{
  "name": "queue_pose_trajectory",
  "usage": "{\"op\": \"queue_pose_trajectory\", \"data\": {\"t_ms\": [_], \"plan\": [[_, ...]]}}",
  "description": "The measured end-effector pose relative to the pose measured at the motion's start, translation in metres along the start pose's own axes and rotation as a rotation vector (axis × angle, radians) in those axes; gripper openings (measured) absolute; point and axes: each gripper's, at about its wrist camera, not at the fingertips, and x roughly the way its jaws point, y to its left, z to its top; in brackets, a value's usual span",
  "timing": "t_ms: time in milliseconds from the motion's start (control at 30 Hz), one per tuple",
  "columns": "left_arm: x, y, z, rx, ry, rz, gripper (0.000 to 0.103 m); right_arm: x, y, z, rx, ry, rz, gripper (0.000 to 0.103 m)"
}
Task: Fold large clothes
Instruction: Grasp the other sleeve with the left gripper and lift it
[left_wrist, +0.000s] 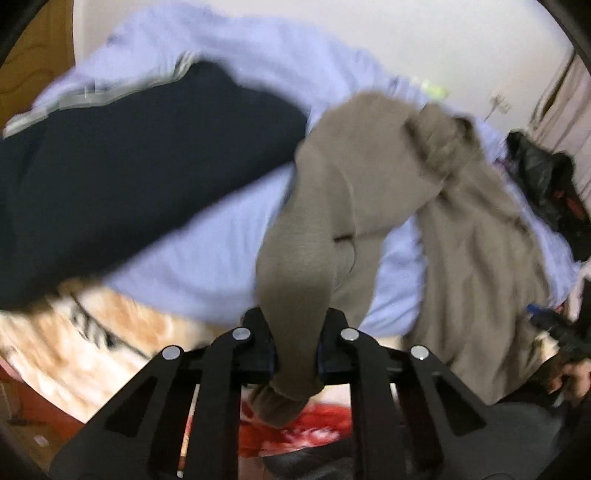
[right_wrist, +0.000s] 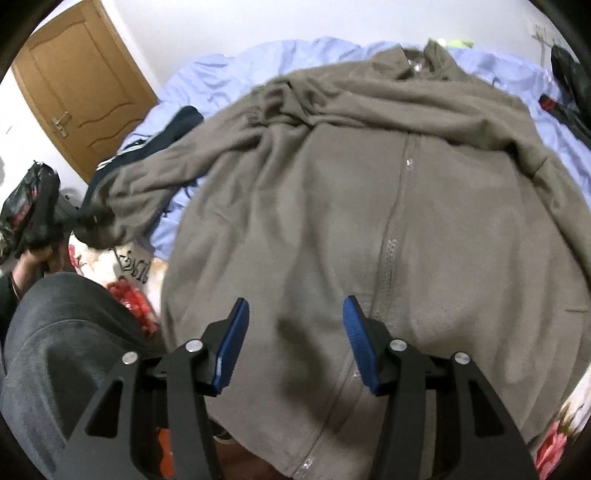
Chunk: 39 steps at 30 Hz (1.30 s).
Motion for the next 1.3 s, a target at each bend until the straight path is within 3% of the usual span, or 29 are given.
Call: {"op": "queue_pose_trajectory", "data": {"t_ms": [100, 200, 267, 367, 533, 633, 800, 900, 967, 1067, 1300], "plan": [[-0.045, -0.024, 0.04, 0.024, -0.091, -0.037, 0.014, -0.003, -0.015, -0.002, 0.03, -0.05, 0.016, 0.055], [-0.081, -0.054, 0.077, 0.083, -0.148, -0.056, 0.014, 0.015, -0.036, 0.006, 0.098, 0.023, 0.0, 0.056], [-0.098, -0.075, 0.102, 0.112, -0.172, -0.065, 0.014, 0.009, -0.048, 0.017, 0.131, -0.019, 0.044, 0.056], [-0.104, -0.106, 0.137, 0.144, -0.182, -0.045, 0.014, 0.0, -0.068, 0.023, 0.221, -0.06, 0.089, 0.056], [-0.11, -0.159, 0.173, 0.209, -0.2, -0.034, 0.014, 0.0, -0.101, 0.016, 0.38, -0.042, 0.183, 0.056], [-0.108, -0.192, 0.193, 0.249, -0.215, -0.051, 0.014, -0.007, -0.114, 0.013, 0.428, -0.054, 0.195, 0.056], [-0.097, -0.257, 0.215, 0.334, -0.23, -0.122, 0.014, -0.023, -0.138, 0.005, 0.572, -0.118, 0.264, 0.056], [-0.082, -0.297, 0.226, 0.371, -0.229, -0.167, 0.014, -0.037, -0.148, 0.006, 0.619, -0.174, 0.208, 0.056], [-0.069, -0.325, 0.231, 0.401, -0.219, -0.195, 0.014, -0.047, -0.146, 0.009, 0.597, -0.217, 0.171, 0.056], [-0.044, -0.367, 0.234, 0.455, -0.194, -0.233, 0.014, -0.057, -0.144, 0.013, 0.563, -0.251, 0.188, 0.056], [0.047, -0.47, 0.216, 0.63, -0.051, -0.292, 0.014, -0.057, -0.137, 0.023, 0.474, -0.226, 0.147, 0.056]]}}
